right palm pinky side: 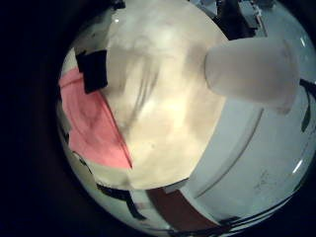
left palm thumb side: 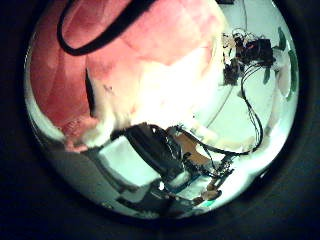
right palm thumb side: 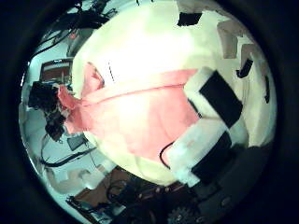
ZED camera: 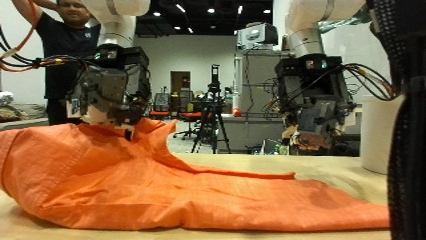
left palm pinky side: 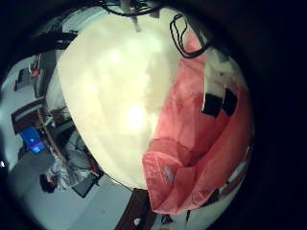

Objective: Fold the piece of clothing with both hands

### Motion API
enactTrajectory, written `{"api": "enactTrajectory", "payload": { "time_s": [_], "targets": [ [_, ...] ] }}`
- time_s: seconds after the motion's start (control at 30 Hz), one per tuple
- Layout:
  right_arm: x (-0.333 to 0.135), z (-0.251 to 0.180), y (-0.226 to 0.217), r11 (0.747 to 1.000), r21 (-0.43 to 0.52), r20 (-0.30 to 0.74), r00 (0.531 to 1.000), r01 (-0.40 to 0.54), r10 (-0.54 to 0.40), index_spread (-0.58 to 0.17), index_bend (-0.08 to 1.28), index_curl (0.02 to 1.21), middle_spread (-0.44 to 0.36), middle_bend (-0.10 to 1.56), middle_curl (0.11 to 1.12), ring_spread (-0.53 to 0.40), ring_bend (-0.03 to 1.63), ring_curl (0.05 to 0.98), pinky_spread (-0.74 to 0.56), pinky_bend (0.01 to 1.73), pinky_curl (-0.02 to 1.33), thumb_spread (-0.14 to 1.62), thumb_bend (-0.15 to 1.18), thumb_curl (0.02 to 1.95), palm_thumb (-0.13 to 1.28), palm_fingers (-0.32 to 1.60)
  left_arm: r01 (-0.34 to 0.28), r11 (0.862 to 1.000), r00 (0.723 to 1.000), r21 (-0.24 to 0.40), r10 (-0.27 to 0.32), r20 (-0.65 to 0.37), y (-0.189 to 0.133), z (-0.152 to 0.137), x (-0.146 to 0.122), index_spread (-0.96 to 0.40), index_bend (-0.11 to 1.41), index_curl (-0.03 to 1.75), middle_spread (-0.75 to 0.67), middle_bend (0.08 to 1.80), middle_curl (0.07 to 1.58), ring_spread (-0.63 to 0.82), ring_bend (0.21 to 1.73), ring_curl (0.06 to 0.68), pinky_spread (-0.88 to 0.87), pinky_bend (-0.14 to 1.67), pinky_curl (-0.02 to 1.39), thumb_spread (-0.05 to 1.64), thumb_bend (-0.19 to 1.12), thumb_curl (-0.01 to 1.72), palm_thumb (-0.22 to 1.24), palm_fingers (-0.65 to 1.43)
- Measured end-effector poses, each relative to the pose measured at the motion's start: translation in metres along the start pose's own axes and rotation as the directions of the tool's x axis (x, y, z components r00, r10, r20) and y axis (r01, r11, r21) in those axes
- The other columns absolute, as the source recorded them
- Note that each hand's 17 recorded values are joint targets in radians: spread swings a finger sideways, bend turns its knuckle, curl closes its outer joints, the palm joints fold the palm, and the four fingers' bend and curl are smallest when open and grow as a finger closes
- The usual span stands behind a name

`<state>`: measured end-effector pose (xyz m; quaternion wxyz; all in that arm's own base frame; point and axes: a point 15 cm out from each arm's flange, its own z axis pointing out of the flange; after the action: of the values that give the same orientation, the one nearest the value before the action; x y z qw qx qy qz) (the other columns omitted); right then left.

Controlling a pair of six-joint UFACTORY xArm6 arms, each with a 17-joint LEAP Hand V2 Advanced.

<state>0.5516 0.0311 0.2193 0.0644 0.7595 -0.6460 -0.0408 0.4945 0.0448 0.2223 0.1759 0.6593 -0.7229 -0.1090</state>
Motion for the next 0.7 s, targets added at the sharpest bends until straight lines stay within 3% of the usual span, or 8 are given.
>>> {"api": "enactTrajectory", "payload": {
  "time_s": [0.07,0.1,0.17,0.37,0.47,0.6,0.7],
  "targets": [
    [0.003,-0.008,0.003,1.000,0.022,0.005,1.000,0.008,-0.009,-0.377,0.34,0.70,-0.199,0.85,0.75,-0.265,1.19,0.612,-0.45,0.75,0.87,1.55,-0.01,0.31,0.78,0.30,0.009,1.000,0.999,0.030,-0.008,-0.046,0.002,-0.008,-0.002,-0.12,0.14,0.68,-0.21,0.66,0.52,-0.34,1.19,0.539,-0.59,1.12,0.63,1.37,0.39,0.82,0.31,0.14],
    [0.004,-0.014,0.003,0.999,0.043,0.011,1.000,0.011,-0.011,-0.377,0.34,0.69,-0.198,0.84,0.74,-0.262,1.18,0.601,-0.44,0.72,0.85,1.55,-0.01,0.31,0.77,0.31,0.010,0.999,0.998,0.047,-0.007,-0.064,0.003,-0.014,-0.002,-0.03,0.18,0.64,-0.08,0.56,0.48,-0.23,1.12,0.514,-0.44,0.97,0.61,1.36,0.33,0.74,0.26,-0.02],
    [0.006,-0.024,0.006,0.997,0.076,0.019,1.000,0.016,-0.018,-0.370,0.37,0.67,-0.192,0.82,0.72,-0.254,1.13,0.574,-0.36,0.61,0.81,1.54,-0.01,0.29,0.74,0.32,0.009,0.996,0.996,0.083,-0.002,-0.084,0.005,-0.025,-0.001,0.01,0.21,0.61,0.02,0.48,0.43,-0.12,1.00,0.459,-0.30,0.83,0.56,1.35,0.29,0.68,0.24,-0.13],
    [0.015,-0.060,0.035,0.987,0.159,0.023,0.999,0.031,-0.035,-0.363,0.42,0.65,-0.162,0.80,0.70,-0.231,1.05,0.543,-0.19,0.46,0.77,1.52,-0.01,0.27,0.72,0.30,0.019,0.977,0.996,0.212,0.000,-0.085,0.015,-0.066,-0.008,0.05,0.18,0.54,0.22,0.32,0.35,0.21,0.70,0.340,0.22,0.55,0.44,1.34,0.22,0.56,0.24,-0.15],
    [0.019,-0.078,0.056,0.981,0.190,0.016,0.999,0.040,-0.044,-0.360,0.43,0.64,-0.151,0.79,0.68,-0.226,1.02,0.528,-0.13,0.42,0.74,1.51,0.00,0.27,0.72,0.32,0.014,0.966,0.998,0.260,0.004,-0.069,0.029,-0.083,-0.009,0.05,0.16,0.50,0.27,0.26,0.33,0.34,0.60,0.293,0.38,0.47,0.39,1.34,0.19,0.51,0.24,-0.13],
    [0.023,-0.088,0.093,0.977,0.203,0.006,0.998,0.062,-0.064,-0.360,0.43,0.62,-0.150,0.77,0.67,-0.219,1.00,0.515,-0.06,0.38,0.71,1.50,0.00,0.27,0.73,0.34,-0.001,0.954,0.999,0.299,0.017,-0.052,0.047,-0.097,-0.004,0.05,0.15,0.45,0.30,0.20,0.31,0.41,0.53,0.263,0.47,0.43,0.36,1.34,0.16,0.46,0.25,-0.08],
    [0.028,-0.082,0.127,0.978,0.186,-0.003,0.996,0.090,-0.092,-0.360,0.43,0.61,-0.155,0.75,0.65,-0.214,0.95,0.496,-0.01,0.37,0.69,1.48,0.00,0.27,0.75,0.34,-0.013,0.956,0.998,0.292,0.028,-0.049,0.063,-0.094,0.005,0.05,0.15,0.41,0.30,0.19,0.31,0.45,0.50,0.249,0.52,0.40,0.34,1.33,0.13,0.43,0.27,-0.05]
  ]
}}
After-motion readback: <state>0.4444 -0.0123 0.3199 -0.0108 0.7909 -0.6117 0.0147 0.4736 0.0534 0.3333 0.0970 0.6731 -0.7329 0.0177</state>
